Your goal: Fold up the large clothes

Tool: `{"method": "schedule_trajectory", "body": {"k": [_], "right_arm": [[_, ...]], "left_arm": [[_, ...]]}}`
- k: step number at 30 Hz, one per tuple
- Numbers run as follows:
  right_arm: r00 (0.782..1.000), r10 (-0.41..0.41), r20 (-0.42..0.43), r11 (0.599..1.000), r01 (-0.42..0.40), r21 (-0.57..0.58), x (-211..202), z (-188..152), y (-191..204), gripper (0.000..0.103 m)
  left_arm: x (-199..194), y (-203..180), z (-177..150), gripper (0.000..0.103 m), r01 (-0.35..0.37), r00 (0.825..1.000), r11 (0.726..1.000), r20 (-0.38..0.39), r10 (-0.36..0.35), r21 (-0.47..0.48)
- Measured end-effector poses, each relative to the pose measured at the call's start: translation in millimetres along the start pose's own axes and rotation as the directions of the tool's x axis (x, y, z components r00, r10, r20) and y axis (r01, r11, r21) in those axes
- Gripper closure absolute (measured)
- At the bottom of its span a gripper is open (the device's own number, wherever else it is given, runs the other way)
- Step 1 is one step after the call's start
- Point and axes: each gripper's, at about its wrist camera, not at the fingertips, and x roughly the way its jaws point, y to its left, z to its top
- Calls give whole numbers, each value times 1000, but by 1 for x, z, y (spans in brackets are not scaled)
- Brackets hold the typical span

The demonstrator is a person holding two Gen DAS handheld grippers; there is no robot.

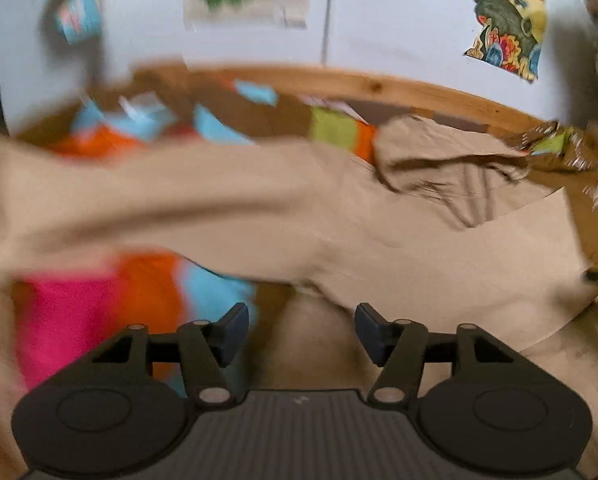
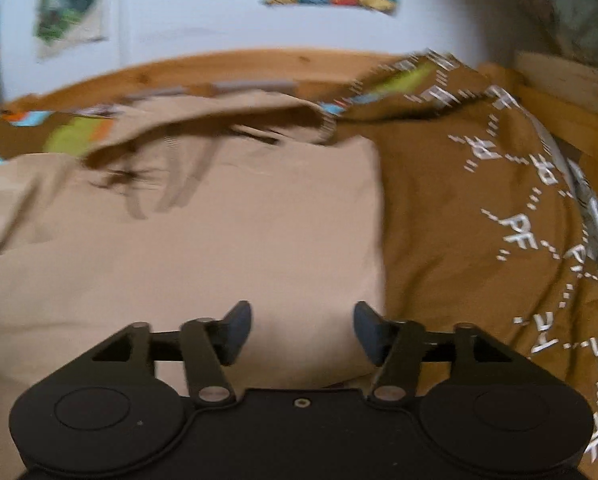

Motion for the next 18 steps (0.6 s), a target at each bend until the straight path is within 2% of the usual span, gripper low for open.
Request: {"method": "schedule_trajectory", "body": {"k": [2,3,6,7,10,13,14,16,17,18], "right_arm": [[998,55,19,998,-55,-12,-15,-3,18,31],[996,88,25,996,-88,-17,-22,-5,27,29],[984,177,27,983,-176,-43,-36,-13,56,25],[979,202,23,978,-200,-54,-38,-14,64,25],[965,263,9,961,-262,-87,-46,-18,90,23],[950,313,10,942,-309,-127,-55,-22,108,17],[947,321,15,939,-316,-139,-58,-23,113,15],[940,341,19,930,-334,-150,-65,-27,120,12],[937,350,15,927,-344,-150,-67,-28,122,11],[934,356,12,925,-351,-149,-67,-29,123,10]], "left_arm": [[-18,29,7,31,-132,991,991,20,131,25],[-26,49,9,27,-186,982,983,29,186,-6],[-41,101,1,26,-244,965,949,51,259,-201],[-43,119,-6,26,-254,956,922,67,285,-292],[-40,150,-23,26,-258,934,839,100,344,-479],[-29,161,-32,21,-281,898,736,103,428,-616],[-27,166,-33,21,-274,892,707,103,441,-652],[-21,172,-30,22,-274,874,665,107,473,-695],[-18,175,-28,26,-287,863,647,101,494,-707],[-15,178,-26,37,-287,859,631,98,502,-720]]}}
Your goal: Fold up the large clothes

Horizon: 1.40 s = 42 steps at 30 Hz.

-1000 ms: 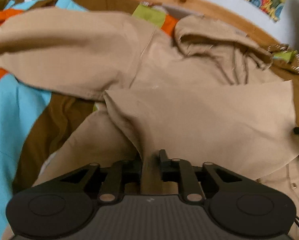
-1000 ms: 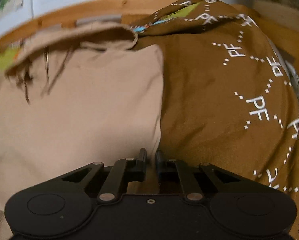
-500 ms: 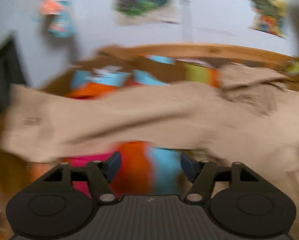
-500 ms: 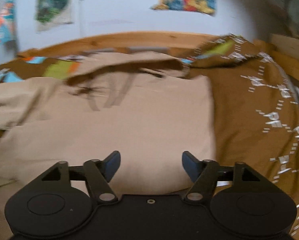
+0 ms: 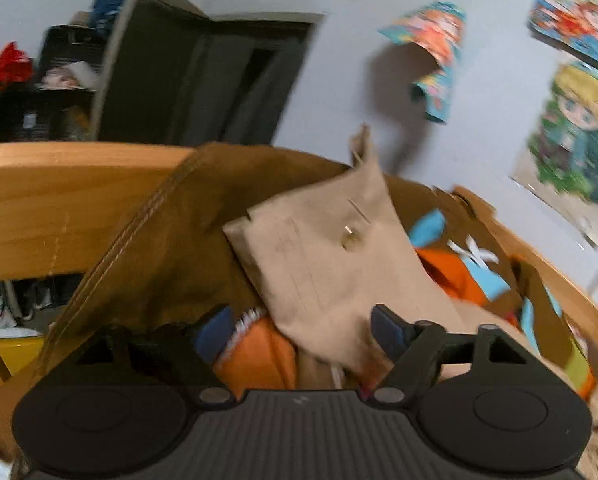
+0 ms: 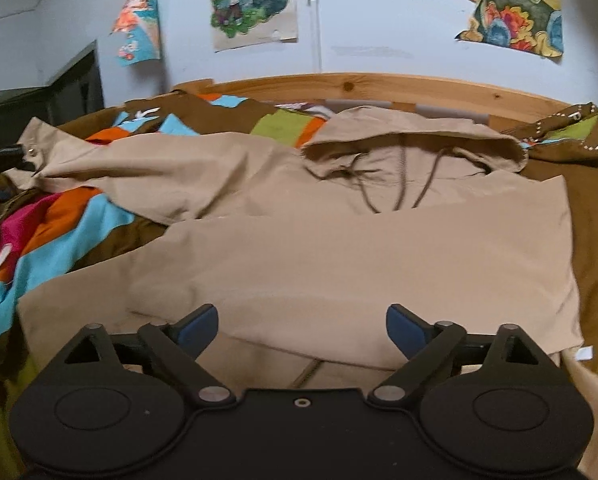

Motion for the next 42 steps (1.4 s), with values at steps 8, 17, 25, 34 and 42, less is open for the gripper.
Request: {"method": "schedule_trajectory", "body": {"k": [8,17,25,34,42], "right_arm": [[999,32,-11,999,-31,23,-5,-13,0,10],[996,28,83,997,-34,75,-26,-4,-14,10],[980,21,197,951,-81,300,-54,6,-65,9],[968,-96,230,825,-52,562,-80,-19,-143,7],[982,-85,170,636,-78,768,-76,-76,-188,7]], "left_arm": [[-19,-14,6,95,-6,998,1000,58,5,14],[-109,-111,19,100,281,887,895,262,-381,347],[-183,-216,-35,100,629,657,600,75,-750,495],[-193,-284,-204,99,817,515,328,-344,-785,475],[-180,-279,-301,89,895,427,184,-663,-615,406]]}}
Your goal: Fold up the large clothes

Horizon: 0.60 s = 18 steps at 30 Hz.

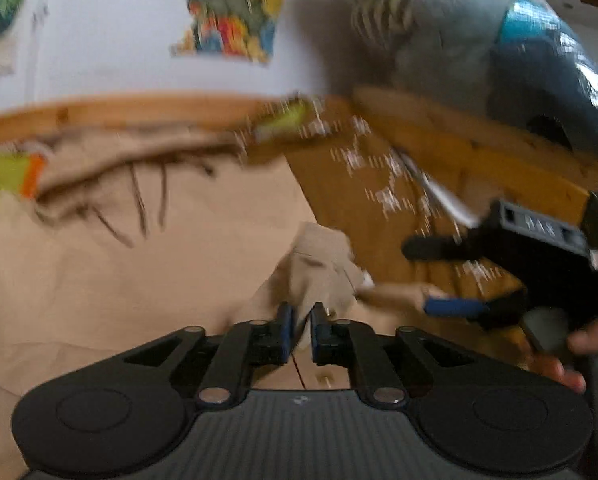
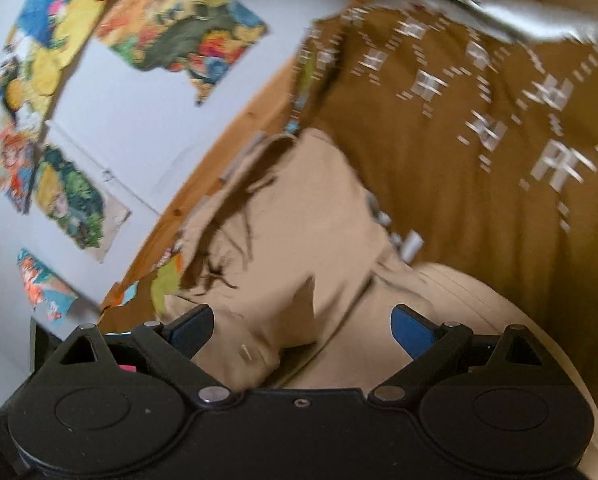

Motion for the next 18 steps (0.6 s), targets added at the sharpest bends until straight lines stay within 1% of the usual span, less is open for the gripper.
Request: {"method": "schedule_trajectory", "body": {"k": [1,3,5,7,8,9,11,12,13,14,15,16,17,18], "right_arm": [[1000,-3,-8,1000,3,9,1,0,-4,7],[999,-18,-29,1000,18,14,5,-1,-7,7],[998,-36,-45,999,36,1,11,-4,-6,7],[996,-54,-65,998,52,-23,16,-7,-1,7],[994,-79,-81,996,76,-43,20,-9,2,7],[989,-111,-99,992,105,-66,23,-9,8,8],[976,-175,-127,979,159,-127,30,-13,16,10],[967,-214,-141,966,188,-177,35,-16,21,10],[956,-251,-152,950,213,-228,39,-18,25,12],[943,-294,-156,928,242,-284,45,-22,29,16],[928,-342,-148,895,274,-352,50,-27,35,19],[920,-367,-136,870,288,-400,55,-31,38,26],[917,-378,-127,848,288,-444,60,-36,42,41],[918,-377,-125,838,281,-467,63,-38,43,53]], "left_arm": [[0,2,-6,83,18,1000,1000,-19,-18,-10],[-6,8,-12,51,54,998,998,-42,-56,-32],[-16,16,-13,39,62,998,996,-24,-63,-59],[-25,26,-12,38,74,997,994,-27,-77,-84],[-29,30,-5,38,72,997,993,-30,-75,-93],[-36,37,-5,37,55,998,994,-24,-58,-99],[-44,54,0,34,-29,1000,995,-14,28,-93],[-48,64,1,33,-93,996,992,-16,91,-89],[-49,79,2,33,-168,986,982,-25,166,-89],[-48,95,3,33,-242,970,965,-38,239,-98],[-50,113,3,33,-319,948,940,-54,315,-117],[-50,133,3,34,-393,919,907,-66,388,-149],[-52,153,4,35,-450,893,873,-77,444,-186],[-53,172,4,41,-497,867,839,-91,490,-222]]}}
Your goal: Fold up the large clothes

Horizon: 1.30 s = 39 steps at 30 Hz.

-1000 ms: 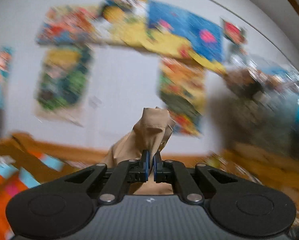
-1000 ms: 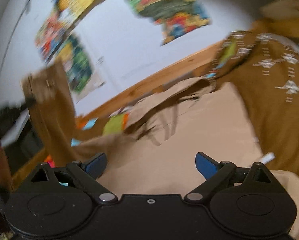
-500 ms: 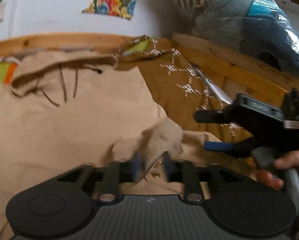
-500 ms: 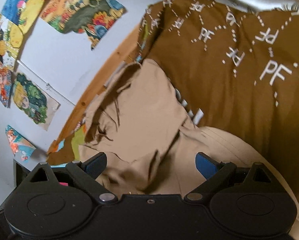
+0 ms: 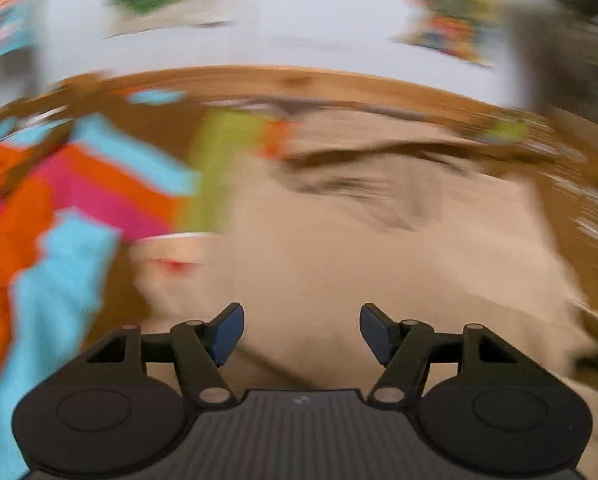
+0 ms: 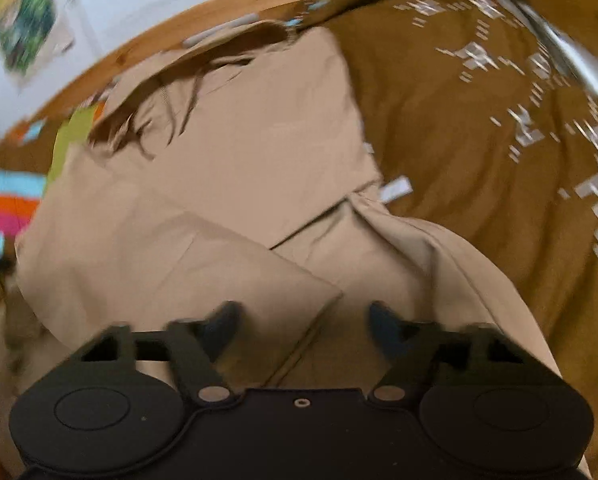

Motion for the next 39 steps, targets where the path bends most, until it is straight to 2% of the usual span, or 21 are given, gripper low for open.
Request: {"method": "schedule_trajectory", "body": {"k": [1,2,3,5,7,9,12,13,15,17,18,21,22,24,26,28,31,33,36,39], "right_arm": [[1000,9,-3,1000,-9,-18,2,0,3,81],[1000,23,-7,999,-24,-24,4,1,5,96],[999,33,8,999,-33,-32,2,3,7,96],[995,23,101,995,-14,-95,-12,8,15,99],[975,13,220,980,32,-197,-32,15,26,99],[957,-9,291,964,86,-253,-43,23,31,99],[968,-61,243,958,125,-260,-27,28,28,97],[975,-77,210,959,131,-253,-16,26,24,94],[982,-111,149,951,149,-272,7,17,17,90],[983,-134,124,939,166,-301,20,8,9,75],[982,-134,134,942,168,-290,17,6,6,73],[975,-125,182,959,166,-230,-5,11,1,57],[973,-117,201,960,163,-229,-14,10,4,53],[965,-79,249,951,148,-270,-30,5,14,42],[962,-42,269,930,136,-342,-36,-6,27,30],[974,-32,225,902,125,-413,-26,-18,41,29],[986,-90,142,870,148,-471,1,-31,53,29],[987,-86,137,893,138,-428,6,-30,49,26],[988,-54,146,936,101,-336,-7,-19,42,25],[983,14,183,948,46,-316,-32,-8,39,18]], "left_arm": [[10,17,6,43,-56,998,998,-7,56,-42],[16,27,12,45,-85,996,994,-13,85,-62],[23,38,17,45,-110,994,990,-19,109,-83],[29,49,26,45,-127,992,986,-15,126,-108],[35,53,31,45,-122,992,986,0,123,-116],[41,55,33,45,-135,991,985,-3,135,-104],[67,52,29,44,-171,984,983,-71,166,-66],[76,52,25,42,-183,980,982,-94,177,-56],[85,54,20,35,-173,982,984,-90,168,-49],[84,55,19,35,-163,983,986,-88,160,-28],[81,56,21,35,-161,983,987,-89,158,-29],[63,57,25,33,-170,982,983,-92,164,-66],[51,55,25,31,-156,986,984,-76,150,-83],[31,51,22,18,-108,994,988,-35,105,-110],[18,43,16,17,-42,999,993,-33,38,-109],[17,33,8,17,-9,998,997,-69,4,-77],[34,17,-9,17,-56,989,998,-137,57,5],[49,12,-19,17,-104,972,994,-208,111,43],[44,17,-18,18,-90,978,996,-190,87,-6],[25,26,-10,18,-78,978,993,-200,59,-84]]}}
